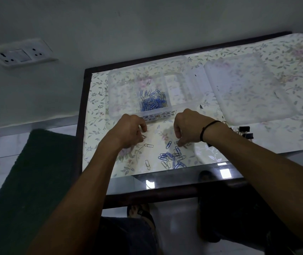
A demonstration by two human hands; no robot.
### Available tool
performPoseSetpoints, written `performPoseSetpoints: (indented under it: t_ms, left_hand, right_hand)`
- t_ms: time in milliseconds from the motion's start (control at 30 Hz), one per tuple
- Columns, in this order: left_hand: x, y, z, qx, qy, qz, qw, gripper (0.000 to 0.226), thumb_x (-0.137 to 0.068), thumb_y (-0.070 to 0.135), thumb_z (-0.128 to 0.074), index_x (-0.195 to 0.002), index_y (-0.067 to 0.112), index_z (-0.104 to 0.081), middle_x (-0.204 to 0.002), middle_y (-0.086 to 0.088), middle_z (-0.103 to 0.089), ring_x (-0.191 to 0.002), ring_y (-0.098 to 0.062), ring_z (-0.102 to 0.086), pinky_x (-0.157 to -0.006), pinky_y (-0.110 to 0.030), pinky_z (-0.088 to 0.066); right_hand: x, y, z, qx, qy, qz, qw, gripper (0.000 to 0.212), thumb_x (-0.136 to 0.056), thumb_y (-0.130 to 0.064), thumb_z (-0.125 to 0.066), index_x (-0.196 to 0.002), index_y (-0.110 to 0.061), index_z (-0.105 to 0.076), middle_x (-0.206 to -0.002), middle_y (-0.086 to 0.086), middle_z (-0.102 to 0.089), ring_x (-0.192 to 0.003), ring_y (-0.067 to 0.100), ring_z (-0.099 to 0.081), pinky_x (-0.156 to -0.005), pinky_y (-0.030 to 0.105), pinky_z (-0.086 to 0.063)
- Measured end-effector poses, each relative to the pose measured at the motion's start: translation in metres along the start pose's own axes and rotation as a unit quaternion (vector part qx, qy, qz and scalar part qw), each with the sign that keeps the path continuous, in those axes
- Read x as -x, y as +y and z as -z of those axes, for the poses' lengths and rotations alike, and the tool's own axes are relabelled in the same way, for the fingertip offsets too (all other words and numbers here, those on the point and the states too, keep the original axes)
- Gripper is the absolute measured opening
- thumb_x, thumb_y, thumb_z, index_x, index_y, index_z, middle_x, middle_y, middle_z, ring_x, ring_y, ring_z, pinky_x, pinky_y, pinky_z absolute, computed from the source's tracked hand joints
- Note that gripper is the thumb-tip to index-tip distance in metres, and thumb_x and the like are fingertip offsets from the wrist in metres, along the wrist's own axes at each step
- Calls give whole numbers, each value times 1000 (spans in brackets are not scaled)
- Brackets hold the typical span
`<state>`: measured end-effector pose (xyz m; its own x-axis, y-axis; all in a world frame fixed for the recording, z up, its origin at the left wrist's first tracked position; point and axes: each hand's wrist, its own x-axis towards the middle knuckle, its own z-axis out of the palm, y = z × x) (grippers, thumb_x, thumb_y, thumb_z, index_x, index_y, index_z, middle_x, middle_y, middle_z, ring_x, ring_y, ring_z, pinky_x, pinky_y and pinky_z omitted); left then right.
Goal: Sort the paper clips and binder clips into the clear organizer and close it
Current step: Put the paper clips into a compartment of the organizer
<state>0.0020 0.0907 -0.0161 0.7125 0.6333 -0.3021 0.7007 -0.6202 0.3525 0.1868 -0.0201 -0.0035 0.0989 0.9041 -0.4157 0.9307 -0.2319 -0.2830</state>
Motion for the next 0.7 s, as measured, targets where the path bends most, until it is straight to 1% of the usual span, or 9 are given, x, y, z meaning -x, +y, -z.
performPoseSetpoints:
  t_ms: [133,267,333,400,467,567,633,667,700]
  left_hand:
    - [-3,1,-1,7,13,11,1000,22,-74,6,-85,-94,11,-79,-86,-6,-75,-83,-17,-70,-82,-28,-57]
    - [-3,0,-3,14,22,16,1000,13,-74,5,-85,-85,10,-80,-86,-6,-78,-82,-15,-70,-83,-31,-59]
    - [-3,1,-5,10,17,22,1000,10,-76,6,-84,-84,11,-80,-88,-6,-78,-84,-16,-70,-82,-29,-58]
    - [-4,0,-6,6,12,29,999,8,-77,7,-83,-82,11,-79,-88,-6,-78,-85,-17,-71,-81,-30,-58]
    - [-3,-1,-7,7,14,34,999,6,-78,7,-82,-80,11,-78,-87,-6,-78,-84,-18,-71,-81,-33,-59]
    - [1,-3,-10,12,19,47,999,5,-82,9,-79,-78,10,-76,-88,-8,-77,-86,-20,-70,-81,-34,-58]
    - [1,-4,-14,11,11,53,998,9,-86,7,-73,-79,2,-74,-89,-12,-76,-87,-24,-70,-80,-37,-57]
    - [2,-5,-16,10,2,54,998,11,-87,4,-69,-79,-1,-73,-88,-14,-76,-87,-27,-70,-80,-39,-57]
    - [2,-4,-17,8,-6,54,999,12,-88,2,-66,-79,-2,-73,-87,-15,-75,-86,-28,-70,-80,-39,-56]
  right_hand:
    - [-3,-2,-3,17,11,6,1000,17,-71,-20,-85,-79,-8,-77,-86,11,-74,-81,25,-70,-76,35,-60]
    - [-5,-3,-5,31,-2,0,1000,22,-73,-21,-82,-77,-15,-61,-93,13,-69,-84,27,-68,-79,40,-60]
    - [-5,-3,-6,40,-17,2,999,23,-78,-20,-76,-76,-17,-54,-96,14,-67,-87,28,-67,-80,41,-60]
    - [-4,-3,-5,44,-23,1,999,21,-80,-19,-73,-76,-16,-53,-96,15,-67,-87,29,-67,-80,42,-60]
    - [-3,-3,-5,43,-23,-4,999,21,-80,-18,-73,-75,-16,-53,-93,14,-65,-87,28,-67,-80,41,-60]
    - [-3,-4,-5,34,-34,-12,999,28,-81,-17,-71,-66,-19,-48,-87,13,-60,-80,27,-63,-77,37,-59]
    - [-2,-3,-6,31,-46,-15,998,17,-81,-16,-71,-71,-15,-57,-92,14,-62,-83,28,-65,-77,36,-59]
    - [-1,-3,-7,33,-50,-15,998,9,-81,-16,-71,-80,-12,-63,-98,14,-63,-88,29,-66,-77,36,-58]
    - [-1,-3,-7,35,-54,-15,998,9,-83,-16,-70,-88,-10,-65,-103,14,-62,-91,30,-66,-77,34,-57]
